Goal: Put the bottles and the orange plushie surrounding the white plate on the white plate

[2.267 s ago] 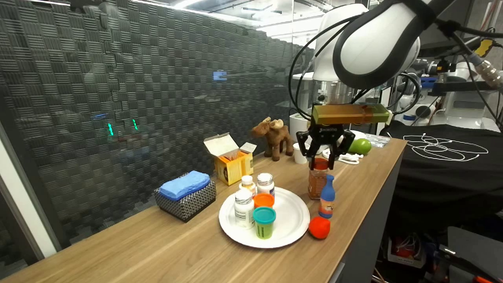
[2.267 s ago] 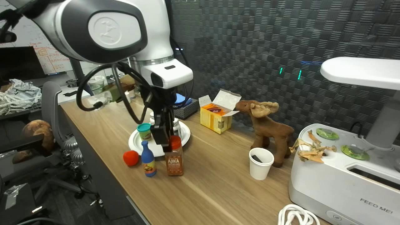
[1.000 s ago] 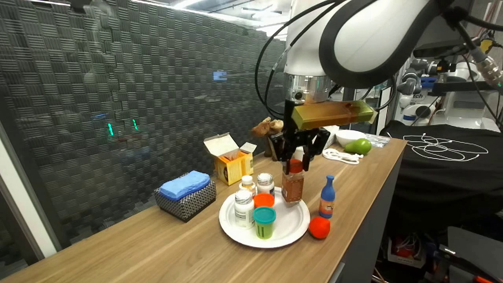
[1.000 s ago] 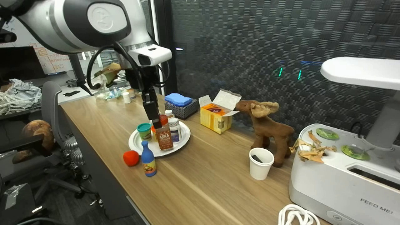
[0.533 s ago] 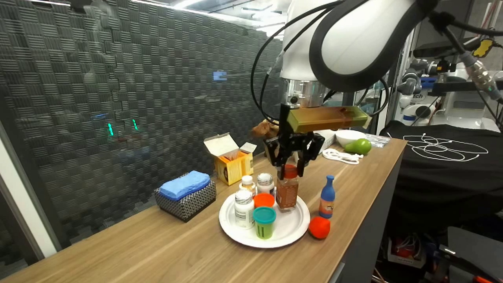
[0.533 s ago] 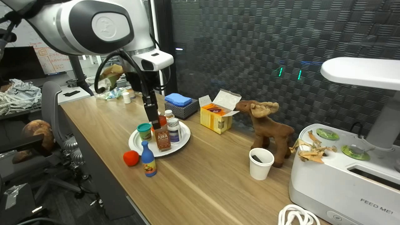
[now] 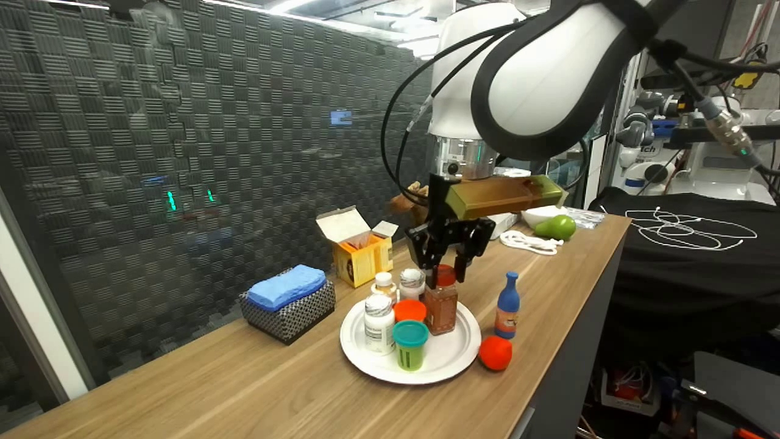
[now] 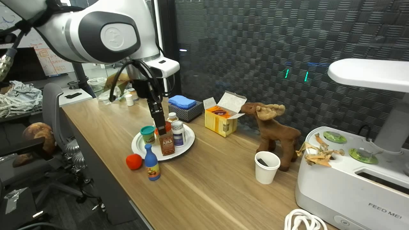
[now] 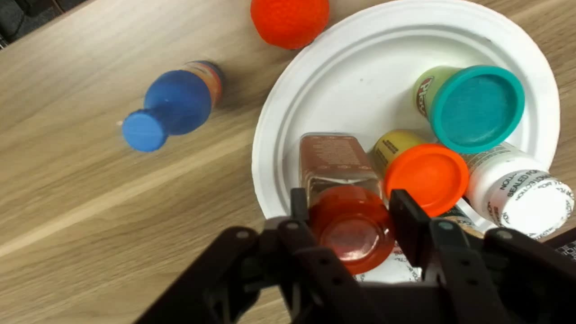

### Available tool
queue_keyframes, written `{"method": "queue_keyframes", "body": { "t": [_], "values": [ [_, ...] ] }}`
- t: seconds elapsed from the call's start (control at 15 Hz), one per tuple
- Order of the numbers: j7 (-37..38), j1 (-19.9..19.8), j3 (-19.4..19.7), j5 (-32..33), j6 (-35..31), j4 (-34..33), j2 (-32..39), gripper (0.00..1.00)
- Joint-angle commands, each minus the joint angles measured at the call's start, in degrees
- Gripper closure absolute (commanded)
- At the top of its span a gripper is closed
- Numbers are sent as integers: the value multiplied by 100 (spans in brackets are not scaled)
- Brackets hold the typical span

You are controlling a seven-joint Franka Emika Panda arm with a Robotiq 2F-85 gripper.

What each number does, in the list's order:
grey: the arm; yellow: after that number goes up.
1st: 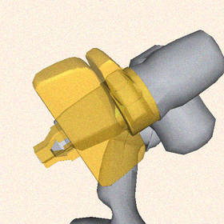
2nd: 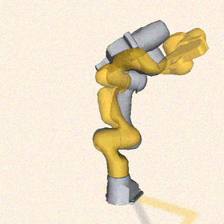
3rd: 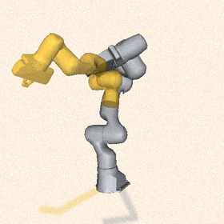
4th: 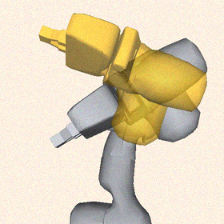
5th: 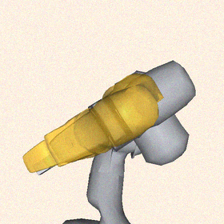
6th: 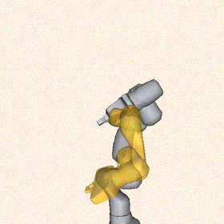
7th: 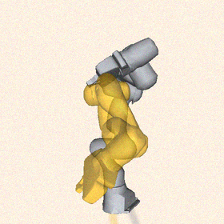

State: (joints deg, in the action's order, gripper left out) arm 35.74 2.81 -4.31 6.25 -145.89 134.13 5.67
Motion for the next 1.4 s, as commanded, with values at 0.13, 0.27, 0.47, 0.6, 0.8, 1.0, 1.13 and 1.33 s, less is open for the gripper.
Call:
{"method": "queue_keyframes", "body": {
  "t": [0.13,0.27,0.47,0.6,0.8,1.0,1.13,1.33],
  "values": [
    [-427,146,100,119,-168,-14,-107,21],
    [-398,165,125,212,-17,62,-301,5],
    [-253,167,139,404,161,216,-646,0],
    [-60,131,121,525,338,395,-954,0],
    [257,34,42,665,614,699,-1362,0],
    [394,-25,-25,561,825,974,-1608,0],
    [465,-77,-34,537,883,1115,-1665,0],
    [415,-172,45,375,769,1268,-1651,0]
  ]
}}
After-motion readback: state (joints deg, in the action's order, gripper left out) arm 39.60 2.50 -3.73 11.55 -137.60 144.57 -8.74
